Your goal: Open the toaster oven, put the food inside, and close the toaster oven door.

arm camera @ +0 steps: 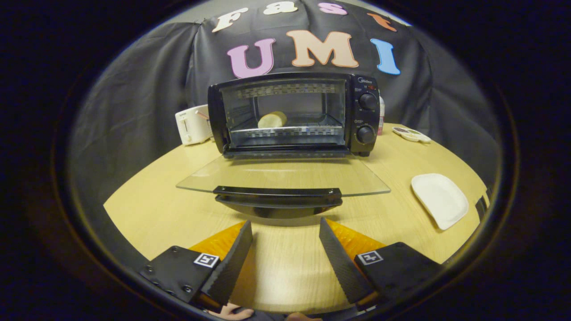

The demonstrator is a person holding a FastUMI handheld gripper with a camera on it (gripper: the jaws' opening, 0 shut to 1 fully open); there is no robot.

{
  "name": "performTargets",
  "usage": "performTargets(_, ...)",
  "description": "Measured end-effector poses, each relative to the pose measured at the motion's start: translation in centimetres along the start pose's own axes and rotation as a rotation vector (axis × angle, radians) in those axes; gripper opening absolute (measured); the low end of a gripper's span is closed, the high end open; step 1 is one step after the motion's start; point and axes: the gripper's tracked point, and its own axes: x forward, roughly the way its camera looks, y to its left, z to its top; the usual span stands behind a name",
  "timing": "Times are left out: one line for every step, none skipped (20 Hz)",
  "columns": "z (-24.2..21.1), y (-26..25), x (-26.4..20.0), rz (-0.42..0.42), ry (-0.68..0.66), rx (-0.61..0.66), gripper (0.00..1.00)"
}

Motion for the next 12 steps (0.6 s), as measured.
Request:
performTargets(0.0, -0.1, 0.3, -0.005, 0.008, -0.004, 0.97)
performTargets(0.1, -0.2, 0.7, -0.011, 0.015, 0.000, 0.96)
performTargets(0.2, -0.1, 0.8, -0.011, 0.022, 0.000, 0.96)
performTargets(0.4, 0.1, 1.0, -0.004, 0.022, 0.000, 0.96)
performTargets(0.4, 0.4, 0.9, 0.002, 0.017, -0.003, 0.96)
performTargets(0.6, 0.5, 1.0, 0.006, 0.008, -0.007, 0.96)
performTargets(0.5, 0.5, 1.1, 0.010, 0.000, -0.009, 0.96)
performTargets(0.6, 0.4, 1.2, 0.012, -0.003, -0.006, 0.96)
performTargets(0.5, 0.4, 1.4, 0.013, -0.006, -0.004, 0.96)
performTargets(0.6, 0.4, 1.4, 0.012, -0.009, -0.005, 0.96)
performTargets(0.7, 0.5, 1.5, 0.012, -0.016, -0.005, 0.96)
performTargets(0.9, 0.5, 1.7, 0.014, -0.025, -0.007, 0.96)
